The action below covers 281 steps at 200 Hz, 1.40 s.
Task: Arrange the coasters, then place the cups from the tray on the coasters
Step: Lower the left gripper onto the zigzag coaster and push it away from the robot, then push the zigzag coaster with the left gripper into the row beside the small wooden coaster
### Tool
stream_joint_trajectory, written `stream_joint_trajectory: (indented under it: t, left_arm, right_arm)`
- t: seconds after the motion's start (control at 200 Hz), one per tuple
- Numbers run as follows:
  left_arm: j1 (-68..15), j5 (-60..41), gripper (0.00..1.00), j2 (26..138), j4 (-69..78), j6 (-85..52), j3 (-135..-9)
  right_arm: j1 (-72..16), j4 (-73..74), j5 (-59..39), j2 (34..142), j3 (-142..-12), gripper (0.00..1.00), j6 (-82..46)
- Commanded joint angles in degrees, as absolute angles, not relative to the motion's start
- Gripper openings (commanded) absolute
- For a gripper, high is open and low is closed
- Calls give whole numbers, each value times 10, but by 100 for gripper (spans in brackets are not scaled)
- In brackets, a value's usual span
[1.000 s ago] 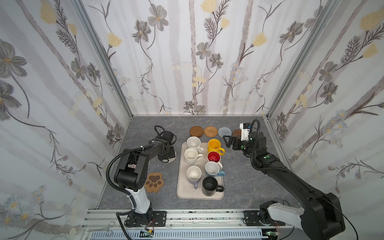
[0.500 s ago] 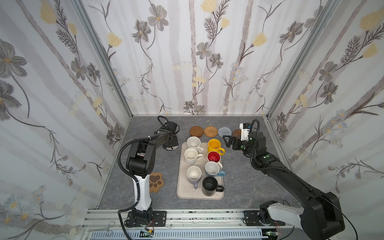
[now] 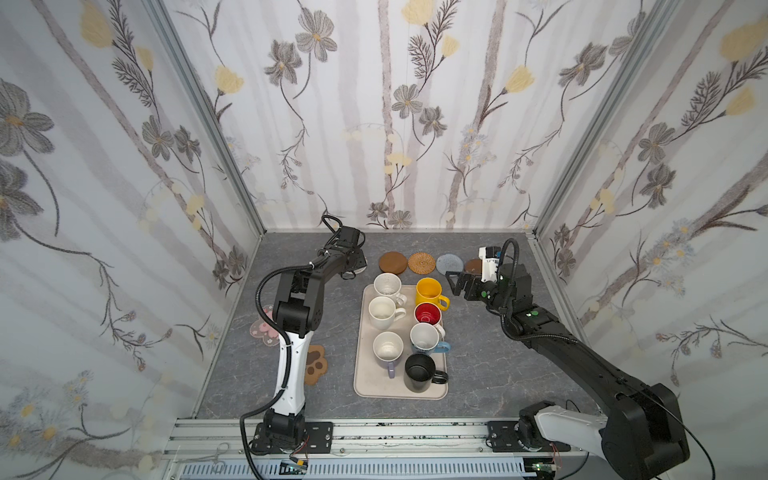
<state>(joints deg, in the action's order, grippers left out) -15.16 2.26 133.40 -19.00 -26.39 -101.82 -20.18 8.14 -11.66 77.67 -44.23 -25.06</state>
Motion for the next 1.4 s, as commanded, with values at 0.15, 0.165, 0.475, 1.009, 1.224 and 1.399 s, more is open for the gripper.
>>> stream_joint_trajectory:
  t: [0.15,0.165,0.475,1.009,1.224,1.399]
  left_arm:
    - [-162,-54,66,1348,-269,-287,-1025]
    - [-163,-54,66,1346,-269,-287,-1025]
    - [-161,-32,76,1316,-271,-274,-1039]
    - [-145,-9,83,1212,-273,-301,-1072]
    - [-95,24,85,1120,-272,-331,-953]
    - [-36,34,86,1052,-270,-352,-846]
  right_arm:
    - [-203,106,-122,787,-442,100,-255]
    - [-203,106,-122,787,-442,100,-255]
    - [-205,126,-117,801,-436,100,-255]
    - [-207,129,-116,805,-436,100,-252]
    - [-210,130,-122,797,-436,100,-256]
    - [-226,142,-130,801,-415,100,-264]
